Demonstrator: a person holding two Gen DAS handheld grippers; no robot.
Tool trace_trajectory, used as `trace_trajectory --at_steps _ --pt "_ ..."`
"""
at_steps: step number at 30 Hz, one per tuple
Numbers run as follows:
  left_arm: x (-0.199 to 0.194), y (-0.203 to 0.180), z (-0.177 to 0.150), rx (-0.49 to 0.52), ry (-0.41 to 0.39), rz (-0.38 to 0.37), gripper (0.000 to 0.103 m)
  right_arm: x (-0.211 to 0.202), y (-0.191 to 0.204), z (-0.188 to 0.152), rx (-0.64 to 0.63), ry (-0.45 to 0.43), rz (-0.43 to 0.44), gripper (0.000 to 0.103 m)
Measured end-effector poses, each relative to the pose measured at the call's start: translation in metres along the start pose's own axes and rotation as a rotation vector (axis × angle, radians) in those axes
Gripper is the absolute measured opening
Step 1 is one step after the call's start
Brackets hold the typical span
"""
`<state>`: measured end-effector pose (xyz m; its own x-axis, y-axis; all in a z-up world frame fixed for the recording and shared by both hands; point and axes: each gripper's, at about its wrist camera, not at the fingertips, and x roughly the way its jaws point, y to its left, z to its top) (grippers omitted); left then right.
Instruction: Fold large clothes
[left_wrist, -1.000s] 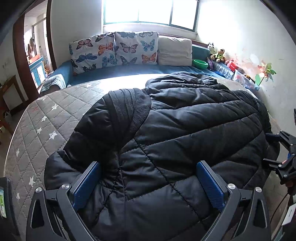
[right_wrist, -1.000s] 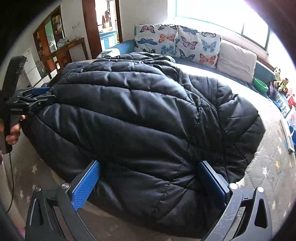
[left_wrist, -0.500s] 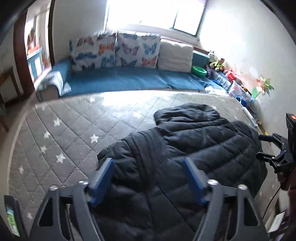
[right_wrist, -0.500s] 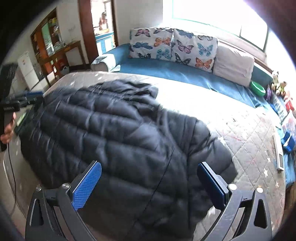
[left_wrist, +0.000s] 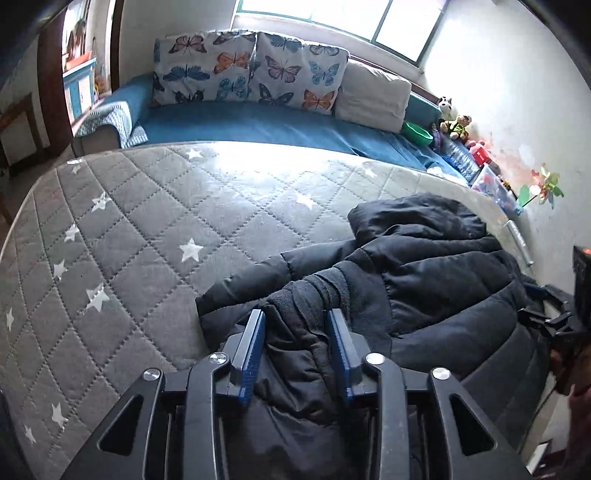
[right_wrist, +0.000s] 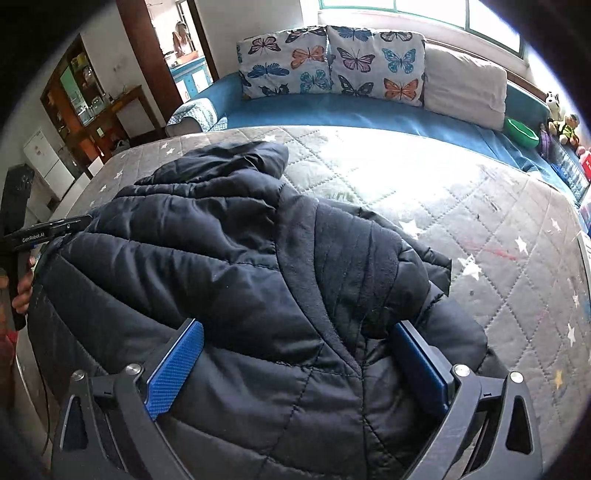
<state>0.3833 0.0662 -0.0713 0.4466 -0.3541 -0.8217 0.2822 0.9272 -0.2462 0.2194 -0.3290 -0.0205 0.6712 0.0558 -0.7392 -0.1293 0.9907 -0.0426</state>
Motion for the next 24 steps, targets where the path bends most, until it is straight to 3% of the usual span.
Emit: trace_trajectory --at_steps 5,7,9,13,20,24 --pt "-0.015 0.0 -0.003 -0.022 -0.02 0.018 0.05 -0.018 0.003 -0.002 0.001 -0.045 -0.018 0.103" --pt "-0.035 -0.002 -0.006 -0.027 -0.056 0.024 0.073 -0.026 0.002 0.001 0.011 -0.068 -0.024 0.103" --pt "-0.057 -0.001 -0.011 -0.028 -0.096 0.025 0.087 -0.043 0.001 -0.002 0.02 -0.094 -0.018 0.103" --pt "-0.098 -0.005 -0.031 -0.021 -0.144 0.028 0.098 -0.074 -0.007 -0.014 0.048 -0.126 -0.016 0.103" --pt "-0.143 -0.01 -0.083 0.019 -0.169 0.104 0.103 -0.079 -0.019 -0.038 0.08 -0.089 -0.034 0.103" --pt "-0.152 -0.017 -0.11 0.06 -0.18 0.188 0.103 -0.073 -0.023 -0.049 0.125 -0.069 -0.008 0.103"
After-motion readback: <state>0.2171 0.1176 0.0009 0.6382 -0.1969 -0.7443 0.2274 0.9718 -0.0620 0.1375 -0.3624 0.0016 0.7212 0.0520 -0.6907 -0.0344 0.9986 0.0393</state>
